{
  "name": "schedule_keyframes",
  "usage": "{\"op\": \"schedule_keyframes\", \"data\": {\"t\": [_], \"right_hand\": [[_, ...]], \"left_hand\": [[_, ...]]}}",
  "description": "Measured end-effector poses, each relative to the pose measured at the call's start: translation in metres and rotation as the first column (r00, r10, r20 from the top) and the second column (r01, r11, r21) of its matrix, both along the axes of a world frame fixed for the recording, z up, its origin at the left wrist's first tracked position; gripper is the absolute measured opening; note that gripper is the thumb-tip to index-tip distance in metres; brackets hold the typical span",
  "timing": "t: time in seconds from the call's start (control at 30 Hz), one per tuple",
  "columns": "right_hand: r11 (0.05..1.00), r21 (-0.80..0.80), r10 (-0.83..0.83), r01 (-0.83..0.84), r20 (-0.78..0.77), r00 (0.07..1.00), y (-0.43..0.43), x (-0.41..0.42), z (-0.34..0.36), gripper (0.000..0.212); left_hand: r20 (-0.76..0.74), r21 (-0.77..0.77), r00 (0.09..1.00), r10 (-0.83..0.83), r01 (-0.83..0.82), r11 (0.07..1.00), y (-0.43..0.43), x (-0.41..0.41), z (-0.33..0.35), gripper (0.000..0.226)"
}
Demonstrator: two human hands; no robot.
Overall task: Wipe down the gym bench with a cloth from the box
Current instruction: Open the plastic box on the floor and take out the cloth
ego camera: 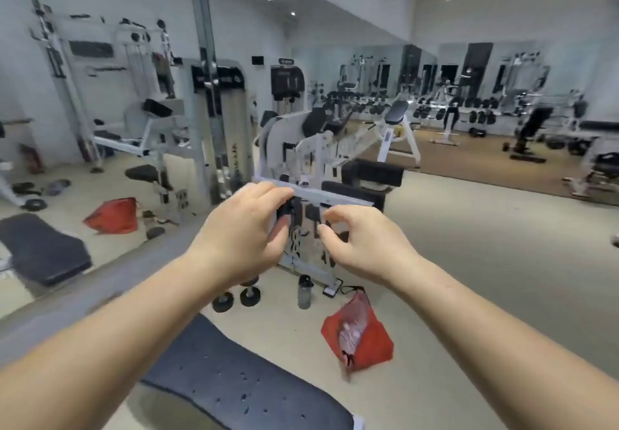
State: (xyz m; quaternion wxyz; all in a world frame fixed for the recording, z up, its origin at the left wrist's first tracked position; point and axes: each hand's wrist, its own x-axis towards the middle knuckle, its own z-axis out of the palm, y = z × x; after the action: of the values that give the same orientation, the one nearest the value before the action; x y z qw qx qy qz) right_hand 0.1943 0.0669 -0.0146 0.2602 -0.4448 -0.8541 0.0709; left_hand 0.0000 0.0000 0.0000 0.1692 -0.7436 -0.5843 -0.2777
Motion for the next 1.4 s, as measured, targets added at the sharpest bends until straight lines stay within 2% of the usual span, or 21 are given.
{"op": "schedule_keyframes", "data": {"t": [0.1, 0.2, 0.4, 0.5, 0.57, 0.67, 0.73, 0.8, 1.0, 1.1, 1.4], "right_hand": [[0.989, -0.081, -0.122, 0.120, -0.026, 0.992, 0.008, 0.114, -0.037, 0.037], [0.935, -0.226, -0.290, 0.274, -0.041, 0.956, 0.009, 0.243, -0.071, 0.034], [0.769, -0.435, -0.561, 0.469, -0.108, 0.821, 0.000, 0.477, -0.129, 0.037], [0.626, -0.612, -0.725, 0.483, -0.230, 0.649, -0.015, 0.564, -0.157, 0.037], [0.534, -0.703, -0.820, 0.470, -0.295, 0.491, -0.020, 0.609, -0.179, 0.037], [0.391, -0.812, -0.919, 0.434, -0.314, 0.240, -0.013, 0.662, -0.212, 0.030], [0.310, -0.871, -0.951, 0.382, -0.293, 0.104, -0.002, 0.690, -0.231, 0.024], [0.257, -0.903, -0.963, 0.345, -0.268, 0.016, 0.014, 0.718, -0.244, 0.023], [0.179, -0.915, -0.953, 0.361, -0.252, -0.166, 0.108, 0.812, -0.261, 0.021], [0.158, -0.925, -0.940, 0.345, -0.248, -0.235, 0.154, 0.857, -0.266, 0.021], [0.107, -0.941, -0.827, 0.321, -0.263, -0.496, 0.216, 1.014, -0.290, 0.020]], "left_hand": [[0.089, -0.061, 0.984, -0.151, 0.157, 0.986, 0.030, 0.104, -0.034, 0.040], [0.141, -0.145, 0.946, -0.291, 0.311, 0.939, 0.053, 0.228, -0.073, 0.039], [0.251, -0.308, 0.819, -0.517, 0.574, 0.759, 0.092, 0.462, -0.143, 0.032], [0.349, -0.421, 0.750, -0.562, 0.661, 0.621, 0.102, 0.555, -0.181, 0.032], [0.402, -0.465, 0.713, -0.574, 0.699, 0.543, 0.111, 0.604, -0.208, 0.034], [0.418, -0.536, 0.682, -0.601, 0.719, 0.443, 0.130, 0.660, -0.243, 0.033], [0.429, -0.574, 0.662, -0.614, 0.725, 0.380, 0.152, 0.690, -0.261, 0.033], [0.455, -0.601, 0.647, -0.611, 0.730, 0.325, 0.183, 0.720, -0.274, 0.033], [0.562, -0.614, 0.628, -0.539, 0.753, 0.238, 0.315, 0.827, -0.304, 0.028], [0.614, -0.626, 0.610, -0.502, 0.763, 0.162, 0.370, 0.882, -0.310, 0.029], [0.604, -0.687, 0.477, -0.639, 0.718, -0.113, 0.452, 1.092, -0.331, 0.042]]}}
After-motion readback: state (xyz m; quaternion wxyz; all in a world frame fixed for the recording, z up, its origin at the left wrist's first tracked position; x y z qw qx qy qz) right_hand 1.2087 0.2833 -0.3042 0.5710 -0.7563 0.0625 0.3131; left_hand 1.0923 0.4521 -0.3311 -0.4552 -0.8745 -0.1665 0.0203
